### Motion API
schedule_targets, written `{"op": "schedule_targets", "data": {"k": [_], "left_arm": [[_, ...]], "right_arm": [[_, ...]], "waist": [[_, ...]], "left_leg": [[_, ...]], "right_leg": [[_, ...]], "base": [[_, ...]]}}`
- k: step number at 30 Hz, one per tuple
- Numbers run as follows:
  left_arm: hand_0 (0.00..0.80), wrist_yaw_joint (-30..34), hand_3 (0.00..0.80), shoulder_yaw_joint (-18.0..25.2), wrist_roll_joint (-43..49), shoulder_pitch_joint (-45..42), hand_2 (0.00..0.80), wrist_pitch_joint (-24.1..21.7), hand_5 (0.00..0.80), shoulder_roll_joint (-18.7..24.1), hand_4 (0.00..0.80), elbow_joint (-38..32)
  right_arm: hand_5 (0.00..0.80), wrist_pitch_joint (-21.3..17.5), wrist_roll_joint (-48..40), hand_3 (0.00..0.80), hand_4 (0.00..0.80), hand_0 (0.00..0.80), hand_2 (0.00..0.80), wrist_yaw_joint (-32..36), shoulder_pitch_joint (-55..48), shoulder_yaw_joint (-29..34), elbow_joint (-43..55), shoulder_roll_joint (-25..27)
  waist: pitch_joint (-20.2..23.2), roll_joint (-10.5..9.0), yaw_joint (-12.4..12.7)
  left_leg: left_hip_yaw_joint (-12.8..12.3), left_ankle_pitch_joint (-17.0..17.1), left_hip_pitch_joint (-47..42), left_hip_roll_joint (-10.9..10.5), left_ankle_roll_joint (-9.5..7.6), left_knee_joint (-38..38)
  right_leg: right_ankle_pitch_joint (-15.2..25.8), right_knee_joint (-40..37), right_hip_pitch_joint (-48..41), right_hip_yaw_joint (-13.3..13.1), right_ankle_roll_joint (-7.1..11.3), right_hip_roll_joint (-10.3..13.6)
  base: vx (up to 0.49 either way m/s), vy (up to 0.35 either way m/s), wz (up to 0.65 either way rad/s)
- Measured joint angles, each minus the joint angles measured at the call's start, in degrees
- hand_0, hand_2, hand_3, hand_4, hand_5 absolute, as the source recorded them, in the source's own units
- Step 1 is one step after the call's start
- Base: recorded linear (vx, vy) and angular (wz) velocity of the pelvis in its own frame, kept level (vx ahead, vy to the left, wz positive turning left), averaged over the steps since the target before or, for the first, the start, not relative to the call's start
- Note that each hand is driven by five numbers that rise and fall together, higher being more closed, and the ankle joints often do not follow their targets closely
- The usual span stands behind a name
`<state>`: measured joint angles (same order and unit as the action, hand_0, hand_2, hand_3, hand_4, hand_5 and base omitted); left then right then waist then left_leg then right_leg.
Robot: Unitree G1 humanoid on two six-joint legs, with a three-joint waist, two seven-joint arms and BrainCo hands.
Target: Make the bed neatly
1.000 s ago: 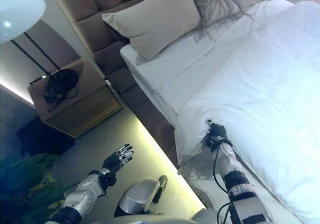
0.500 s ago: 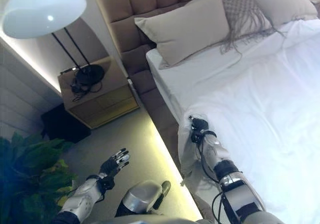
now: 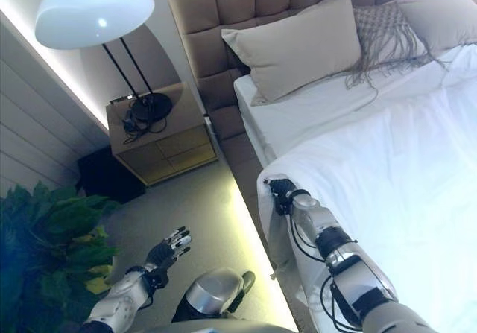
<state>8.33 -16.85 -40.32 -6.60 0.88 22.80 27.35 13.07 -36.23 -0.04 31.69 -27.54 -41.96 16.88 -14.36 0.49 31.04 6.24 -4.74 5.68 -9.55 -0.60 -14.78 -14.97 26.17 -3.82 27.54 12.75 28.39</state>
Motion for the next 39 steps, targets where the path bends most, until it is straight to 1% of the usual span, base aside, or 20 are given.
{"op": "schedule_targets", "data": {"k": [1,7,10,12,14,18,20,22,25,27,29,32,34,36,39], "left_arm": [[0.0,0.0,0.0,0.0,0.0,0.0,0.0,0.0,0.0,0.0,0.0,0.0],[0.0,0.3,0.0,0.1,0.0,0.0,0.0,0.0,0.0,0.0,0.0,-0.4],[0.0,0.3,0.0,0.1,0.0,0.0,0.0,0.0,0.0,0.1,0.0,-1.1],[0.0,0.3,0.0,0.1,0.0,0.0,0.0,0.0,0.0,0.3,0.0,-1.3],[0.0,0.2,0.0,0.1,0.0,0.0,0.0,0.0,0.0,0.3,0.0,-1.4],[0.0,0.0,0.0,0.1,0.1,-0.5,0.0,-0.1,0.0,0.5,0.0,-1.5],[0.0,-0.2,0.0,0.1,0.2,-1.0,0.0,0.0,0.0,0.3,0.0,-1.5],[0.0,-0.7,0.0,0.1,0.4,-1.1,0.0,0.0,0.0,-0.1,0.0,-1.5],[0.0,-1.4,0.0,0.1,1.5,-1.2,0.0,0.1,0.0,-0.6,0.0,-1.6],[0.0,-1.8,0.0,0.2,2.3,-1.3,0.0,0.3,0.0,-0.7,0.0,-1.6],[0.0,-1.9,0.0,0.2,3.0,-1.8,0.0,0.6,0.0,-0.7,0.0,-1.6],[0.0,-2.1,0.0,0.1,3.6,-2.7,0.0,0.8,0.0,-0.9,0.0,-1.5],[0.0,-2.1,0.0,0.1,3.6,-3.0,0.0,0.8,0.0,-1.1,0.0,-1.5],[0.0,-2.2,0.0,0.1,3.8,-3.5,0.0,0.7,0.0,-1.5,0.0,-1.5],[0.0,-2.3,0.0,0.1,3.9,-3.5,0.0,0.5,0.0,-1.7,0.0,-1.5]], "right_arm": [[0.0,0.4,-0.2,0.0,0.0,0.0,0.0,-0.2,0.1,0.0,0.0,0.0],[0.0,4.0,-1.6,0.0,0.0,0.0,0.0,1.0,0.9,-0.2,-2.0,-2.1],[0.0,5.9,-4.3,0.0,0.0,0.0,0.0,1.0,0.9,-0.2,-2.3,-3.8],[0.0,6.8,-8.7,0.0,0.0,0.0,0.0,0.8,0.9,-0.2,-3.2,-5.6],[0.0,8.3,-12.9,0.0,0.0,0.0,0.0,-0.7,0.8,0.0,-3.6,-6.9],[0.0,11.9,-20.7,0.0,0.0,0.0,0.0,-3.0,-0.2,0.1,-3.3,-9.5],[0.0,13.8,-21.8,0.0,0.0,0.0,0.0,-2.8,-2.5,-0.3,-0.7,-9.9],[0.0,15.0,-22.2,0.0,0.0,0.0,0.0,-2.3,-5.3,-1.3,2.0,-10.5],[0.0,16.2,-23.6,0.0,0.0,0.0,0.0,-1.7,-8.3,-5.0,6.8,-10.9],[0.0,16.7,-25.3,0.0,0.0,0.0,0.0,-1.8,-9.4,-5.8,9.0,-11.8],[0.0,17.3,-27.8,0.0,0.0,0.0,0.0,-1.9,-9.6,-6.4,10.7,-12.1],[0.0,17.0,-28.7,0.0,0.0,0.0,0.0,-4.3,-9.7,-6.5,11.4,-12.2],[0.0,15.4,-28.4,0.0,0.0,0.0,0.0,-6.5,-9.9,-6.4,11.5,-12.1],[0.0,12.5,-26.5,0.0,0.0,0.0,0.0,-8.1,-10.3,-6.3,11.5,-12.2],[0.0,5.8,-20.2,0.0,0.0,0.0,0.0,-10.4,-11.0,-5.2,11.6,-11.4]], "waist": [[0.0,0.01,0.0],[0.4,0.28,0.4],[0.7,0.14,1.0],[1.2,-0.27,1.2],[1.7,-0.68,0.7],[2.5,-1.32,0.1],[3.0,-1.51,-0.6],[3.4,-1.54,-0.5],[3.6,-1.59,-0.8],[3.8,-1.64,-1.9],[4.0,-1.65,-2.2],[4.5,-1.93,-2.3],[4.9,-2.3,-2.7],[5.0,-2.41,-3.6],[5.0,-2.42,-4.2]], "left_leg": [[0.0,0.0,0.0,0.0,0.02,0.0],[-0.1,0.0,-0.2,0.7,0.16,0.0],[-1.0,-0.1,-0.7,2.1,0.65,0.1],[-1.4,-0.4,-1.2,2.9,1.12,0.2],[-1.7,-0.7,-1.5,3.5,1.5,0.3],[-3.0,-0.9,-2.1,4.9,1.92,0.4],[-3.3,-0.9,-2.1,5.2,2.0,0.5],[-3.8,-0.8,-2.4,5.6,2.19,0.9],[-4.5,-0.6,-3.4,6.1,2.43,1.6],[-4.7,-0.5,-3.8,6.4,2.58,2.2],[-5.2,-0.5,-4.1,6.6,2.62,2.4],[-6.0,-0.5,-5.0,6.7,2.64,3.1],[-6.1,-0.5,-5.1,6.7,2.63,3.3],[-6.1,-0.5,-5.1,6.7,2.63,3.3],[-6.2,-0.5,-5.1,6.8,2.62,3.3]], "right_leg": [[0.0,0.0,0.0,0.1,-0.02,0.0],[0.0,-0.7,-0.1,0.6,-0.02,-0.5],[0.2,-2.2,-0.6,0.7,0.19,-1.9],[0.3,-2.4,-0.9,0.9,-0.16,-2.4],[0.2,-2.4,-0.7,1.1,-0.77,-2.8],[0.3,-2.4,-0.5,1.0,-1.31,-3.4],[0.3,-2.5,-0.3,1.0,-1.39,-3.6],[0.5,-2.8,0.1,0.4,-1.51,-4.1],[0.6,-3.0,0.0,-0.3,-1.43,-4.5],[0.5,-3.2,0.0,-0.5,-1.55,-4.8],[0.5,-3.3,0.0,-1.1,-1.72,-5.1],[0.6,-3.3,0.1,-2.0,-1.83,-5.2],[0.5,-3.4,0.1,-2.0,-1.88,-5.2],[0.5,-3.4,0.1,-2.1,-1.9,-5.2],[0.6,-3.4,0.2,-2.2,-1.81,-5.2]], "base": [[0.008,-0.05,0.02],[-0.012,-0.097,-0.03],[-0.021,-0.122,-0.2],[-0.012,-0.107,-0.19],[-0.016,-0.104,-0.13],[-0.028,-0.1,-0.19],[-0.029,-0.1,-0.13],[-0.023,-0.11,-0.17],[-0.007,-0.097,-0.15],[0.011,-0.079,-0.08],[0.014,-0.057,-0.13],[0.006,-0.044,-0.14],[0.001,-0.039,-0.03],[0.005,-0.043,-0.01],[-0.005,-0.045,-0.02]]}}
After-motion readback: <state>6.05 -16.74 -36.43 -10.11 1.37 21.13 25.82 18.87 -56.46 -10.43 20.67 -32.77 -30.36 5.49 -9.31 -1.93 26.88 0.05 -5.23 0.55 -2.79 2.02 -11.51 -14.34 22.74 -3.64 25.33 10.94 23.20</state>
